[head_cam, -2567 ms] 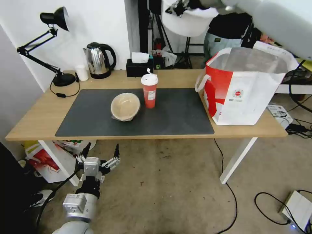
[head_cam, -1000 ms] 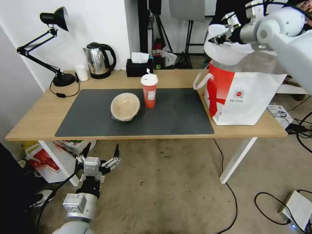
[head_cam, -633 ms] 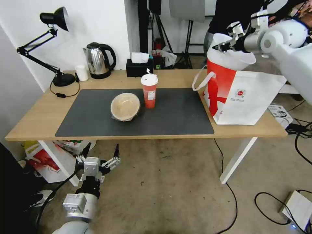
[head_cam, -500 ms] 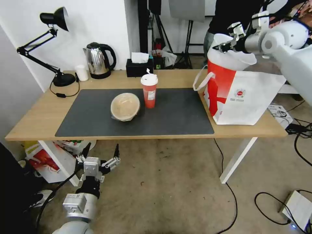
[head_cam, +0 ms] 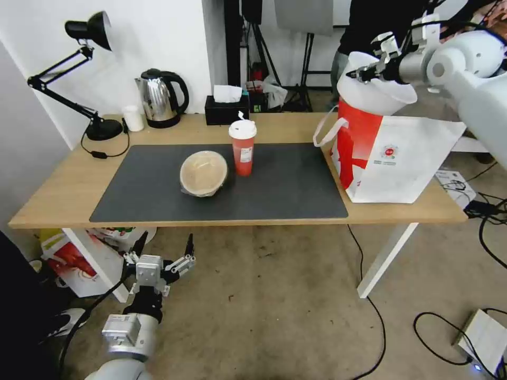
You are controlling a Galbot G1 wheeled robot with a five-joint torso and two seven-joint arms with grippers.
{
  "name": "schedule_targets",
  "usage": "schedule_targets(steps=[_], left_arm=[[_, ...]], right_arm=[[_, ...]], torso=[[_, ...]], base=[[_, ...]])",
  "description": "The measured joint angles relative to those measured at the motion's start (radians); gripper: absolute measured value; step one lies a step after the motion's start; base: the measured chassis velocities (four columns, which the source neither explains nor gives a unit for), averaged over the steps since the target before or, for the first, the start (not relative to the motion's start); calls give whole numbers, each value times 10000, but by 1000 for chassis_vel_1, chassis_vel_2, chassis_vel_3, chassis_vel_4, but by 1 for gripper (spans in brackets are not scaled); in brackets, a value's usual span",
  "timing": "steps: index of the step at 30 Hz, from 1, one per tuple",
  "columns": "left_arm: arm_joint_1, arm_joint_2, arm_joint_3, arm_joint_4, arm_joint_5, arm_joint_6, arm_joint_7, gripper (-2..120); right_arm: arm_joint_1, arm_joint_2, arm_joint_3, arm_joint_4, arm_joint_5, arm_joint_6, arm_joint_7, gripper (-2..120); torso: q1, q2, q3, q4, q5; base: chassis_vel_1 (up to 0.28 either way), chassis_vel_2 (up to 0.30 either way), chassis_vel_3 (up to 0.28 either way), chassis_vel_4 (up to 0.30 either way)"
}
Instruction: Pick up the trash from the table and place it into the takeout bag.
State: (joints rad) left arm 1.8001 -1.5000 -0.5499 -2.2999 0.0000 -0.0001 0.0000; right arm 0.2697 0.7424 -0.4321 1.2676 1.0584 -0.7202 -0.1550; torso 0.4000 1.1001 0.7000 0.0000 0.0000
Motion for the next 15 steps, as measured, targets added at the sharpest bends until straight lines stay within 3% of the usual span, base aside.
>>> schedule_targets(steps=[10, 13, 15], left_arm=[[0, 0, 0, 0, 0, 0, 0, 100], [0, 0, 0, 0, 0, 0, 0, 100], [0, 0, 0, 0, 0, 0, 0, 100]], right_arm=[[-112, -37, 62, 152, 110, 0, 27, 0], [-110, -64, 63, 194, 122, 0, 26, 5], [-79, -97, 63, 218, 128, 0, 26, 14]], torso=[[0, 0, 0, 0, 0], [0, 0, 0, 0, 0], [0, 0, 0, 0, 0]], base=[[0, 0, 0, 0], [0, 0, 0, 0], [0, 0, 0, 0]])
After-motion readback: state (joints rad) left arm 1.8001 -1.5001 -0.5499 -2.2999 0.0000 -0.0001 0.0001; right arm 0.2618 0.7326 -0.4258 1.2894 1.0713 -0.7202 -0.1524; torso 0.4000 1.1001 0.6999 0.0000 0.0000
